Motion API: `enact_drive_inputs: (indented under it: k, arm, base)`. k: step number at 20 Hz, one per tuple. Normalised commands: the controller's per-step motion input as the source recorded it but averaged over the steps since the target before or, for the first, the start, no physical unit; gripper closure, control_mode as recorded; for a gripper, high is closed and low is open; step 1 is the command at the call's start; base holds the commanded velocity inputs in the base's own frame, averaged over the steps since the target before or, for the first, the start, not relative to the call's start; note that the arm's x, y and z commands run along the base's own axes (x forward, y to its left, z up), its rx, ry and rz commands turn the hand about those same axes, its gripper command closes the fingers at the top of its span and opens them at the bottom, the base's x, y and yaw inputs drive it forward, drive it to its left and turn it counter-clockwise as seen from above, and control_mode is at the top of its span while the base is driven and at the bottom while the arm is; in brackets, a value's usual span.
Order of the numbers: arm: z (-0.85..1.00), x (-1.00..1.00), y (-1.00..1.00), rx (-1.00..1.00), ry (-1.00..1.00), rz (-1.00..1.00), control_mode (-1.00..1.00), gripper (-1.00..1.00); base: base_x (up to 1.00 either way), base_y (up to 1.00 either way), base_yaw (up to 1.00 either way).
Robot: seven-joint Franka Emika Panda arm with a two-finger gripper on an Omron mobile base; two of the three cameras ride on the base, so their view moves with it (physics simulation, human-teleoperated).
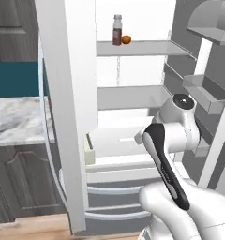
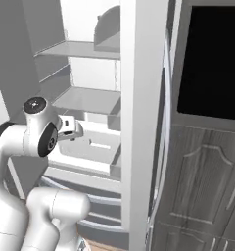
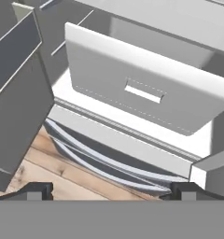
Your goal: Pick the two tangerines from the fridge and place them on the plate next to the blender to make a fruit smoothie.
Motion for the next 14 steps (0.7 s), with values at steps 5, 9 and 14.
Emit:
enact_drive_inputs:
  k: [5, 9, 14]
  arm:
    - [0.00, 0.00, 0.00, 0.00, 0.00, 0.00, 1.00, -1.00]
    - [0.00, 0.00, 0.00, 0.00, 0.00, 0.00, 1.00, -1.00]
    - [0.00, 0.00, 0.00, 0.00, 0.00, 0.00, 1.00, -1.00]
  base:
    - [0.46, 0.02, -0.29]
    - [0.31, 0.40, -0.37]
    - [0.05, 0.34, -0.06]
